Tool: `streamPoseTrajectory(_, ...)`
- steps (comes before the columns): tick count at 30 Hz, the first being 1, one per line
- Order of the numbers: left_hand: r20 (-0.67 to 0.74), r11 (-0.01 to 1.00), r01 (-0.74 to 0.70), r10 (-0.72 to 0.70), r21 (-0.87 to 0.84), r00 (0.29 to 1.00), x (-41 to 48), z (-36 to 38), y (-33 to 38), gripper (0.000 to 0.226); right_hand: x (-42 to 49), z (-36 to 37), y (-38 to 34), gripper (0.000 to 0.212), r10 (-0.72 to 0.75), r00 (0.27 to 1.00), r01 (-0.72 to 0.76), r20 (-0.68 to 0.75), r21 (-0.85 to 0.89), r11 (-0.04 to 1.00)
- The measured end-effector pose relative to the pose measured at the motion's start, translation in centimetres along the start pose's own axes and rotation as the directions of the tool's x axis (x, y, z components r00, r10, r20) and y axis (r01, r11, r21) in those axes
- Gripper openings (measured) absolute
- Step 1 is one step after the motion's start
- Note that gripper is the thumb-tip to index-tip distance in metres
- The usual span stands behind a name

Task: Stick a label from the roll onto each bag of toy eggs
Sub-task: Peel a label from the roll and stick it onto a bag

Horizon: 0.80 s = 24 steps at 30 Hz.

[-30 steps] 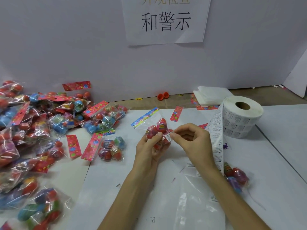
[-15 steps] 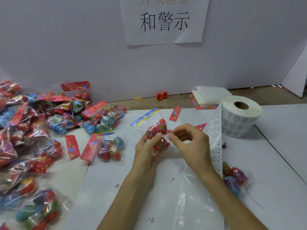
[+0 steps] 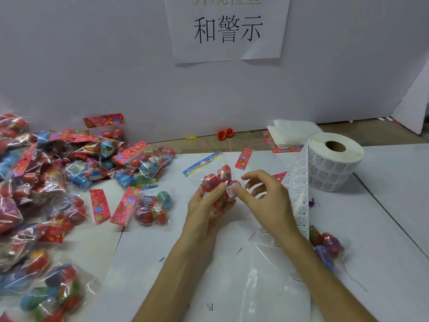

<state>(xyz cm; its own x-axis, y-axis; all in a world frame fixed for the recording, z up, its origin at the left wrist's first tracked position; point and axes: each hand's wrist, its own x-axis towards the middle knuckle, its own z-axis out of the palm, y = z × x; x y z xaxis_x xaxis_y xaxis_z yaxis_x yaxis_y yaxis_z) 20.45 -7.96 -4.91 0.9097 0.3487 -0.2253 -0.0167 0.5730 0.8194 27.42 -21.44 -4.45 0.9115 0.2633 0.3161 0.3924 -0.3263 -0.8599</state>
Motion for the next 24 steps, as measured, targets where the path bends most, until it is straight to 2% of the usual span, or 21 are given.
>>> streamPoseTrajectory(2,0.046,0.998,-0.028,0.025,0.061,0.999,-0.19,0.31,-0.17,0.056,0.04,-0.01,-0.09,0.021,0.024,0.999,-0.025,0.031,0.035,0.999)
streamPoseTrajectory(6,0.025,0.99,-0.076,0.073,0.118,0.997,-0.38,0.73,-0.29,0.067,0.07,-0.16,-0.35,0.016,0.057,0.998,-0.061,0.039,0.11,0.992)
streamPoseTrajectory(10,0.032,0.988,-0.059,0.055,0.143,0.998,-0.27,0.59,-0.14,0.058,0.11,-0.3,-0.57,0.015,0.114,0.991,-0.124,0.072,0.159,0.98)
streamPoseTrajectory(14,0.084,0.983,-0.073,0.059,0.17,0.995,-0.52,0.94,-0.03,0.053,0.18,-0.58,-0.69,0.009,0.097,0.992,-0.111,0.078,0.195,0.974)
streamPoseTrajectory(19,0.033,0.978,-0.088,0.084,0.188,0.996,-0.53,0.85,-0.01,0.048,0.11,-0.48,-0.73,0.007,0.089,0.99,-0.112,0.11,0.219,0.969)
streamPoseTrajectory(22,0.037,0.988,-0.059,0.054,0.142,0.998,-0.62,0.74,-0.15,0.039,0.26,-0.65,-0.77,0.012,0.091,0.99,-0.119,0.106,0.295,0.948)
streamPoseTrajectory(24,0.043,0.993,-0.041,0.037,0.11,0.998,-0.68,0.74,-0.28,0.036,0.28,-0.76,-0.79,0.013,0.076,0.992,-0.101,0.098,0.276,0.956)
